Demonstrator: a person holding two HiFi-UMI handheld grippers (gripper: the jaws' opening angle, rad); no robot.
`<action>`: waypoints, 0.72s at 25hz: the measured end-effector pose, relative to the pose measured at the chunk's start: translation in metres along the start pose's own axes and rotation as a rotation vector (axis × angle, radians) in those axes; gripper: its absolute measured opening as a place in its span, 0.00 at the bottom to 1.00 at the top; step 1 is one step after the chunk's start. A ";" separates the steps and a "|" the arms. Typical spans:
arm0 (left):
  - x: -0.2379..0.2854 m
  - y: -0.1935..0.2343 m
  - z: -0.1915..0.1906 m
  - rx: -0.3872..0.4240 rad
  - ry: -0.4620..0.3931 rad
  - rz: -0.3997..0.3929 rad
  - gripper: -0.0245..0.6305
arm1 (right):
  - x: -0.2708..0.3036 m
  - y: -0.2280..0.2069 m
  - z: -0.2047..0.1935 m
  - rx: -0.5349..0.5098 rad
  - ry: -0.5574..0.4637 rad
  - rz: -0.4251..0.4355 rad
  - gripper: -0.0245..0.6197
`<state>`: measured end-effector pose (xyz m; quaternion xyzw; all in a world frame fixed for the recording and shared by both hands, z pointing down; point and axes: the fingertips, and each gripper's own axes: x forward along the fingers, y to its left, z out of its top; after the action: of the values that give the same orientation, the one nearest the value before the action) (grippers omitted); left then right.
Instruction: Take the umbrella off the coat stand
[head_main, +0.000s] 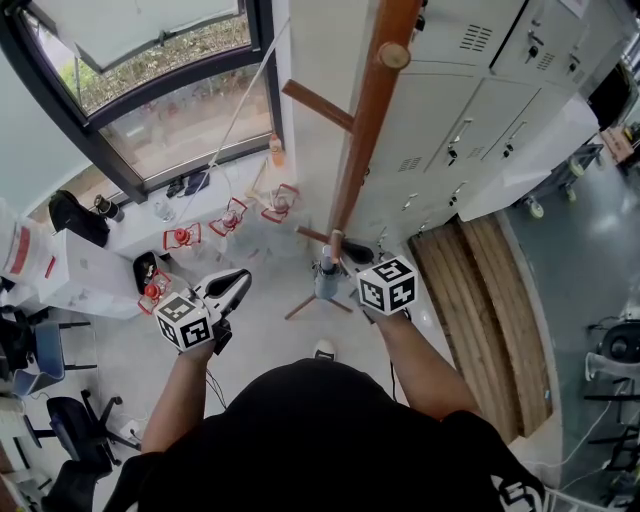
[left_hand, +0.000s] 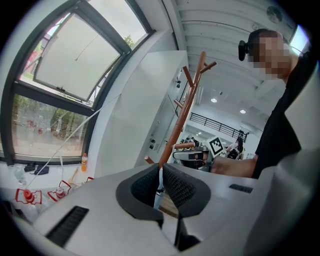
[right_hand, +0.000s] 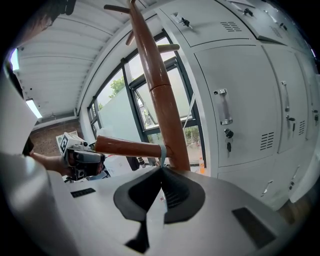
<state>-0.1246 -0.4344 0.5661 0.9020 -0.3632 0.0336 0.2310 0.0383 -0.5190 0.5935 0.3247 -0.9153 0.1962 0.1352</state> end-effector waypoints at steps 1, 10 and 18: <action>0.000 -0.001 0.000 0.001 -0.001 -0.001 0.09 | -0.001 0.000 0.000 0.001 0.001 0.000 0.06; -0.012 -0.006 -0.006 0.003 0.001 -0.008 0.09 | -0.009 0.010 0.001 -0.001 -0.012 -0.003 0.06; -0.030 -0.010 -0.011 -0.002 -0.008 -0.012 0.09 | -0.019 0.024 0.002 -0.004 -0.021 -0.016 0.06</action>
<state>-0.1388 -0.4039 0.5648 0.9041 -0.3588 0.0280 0.2305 0.0363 -0.4925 0.5783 0.3337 -0.9145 0.1896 0.1276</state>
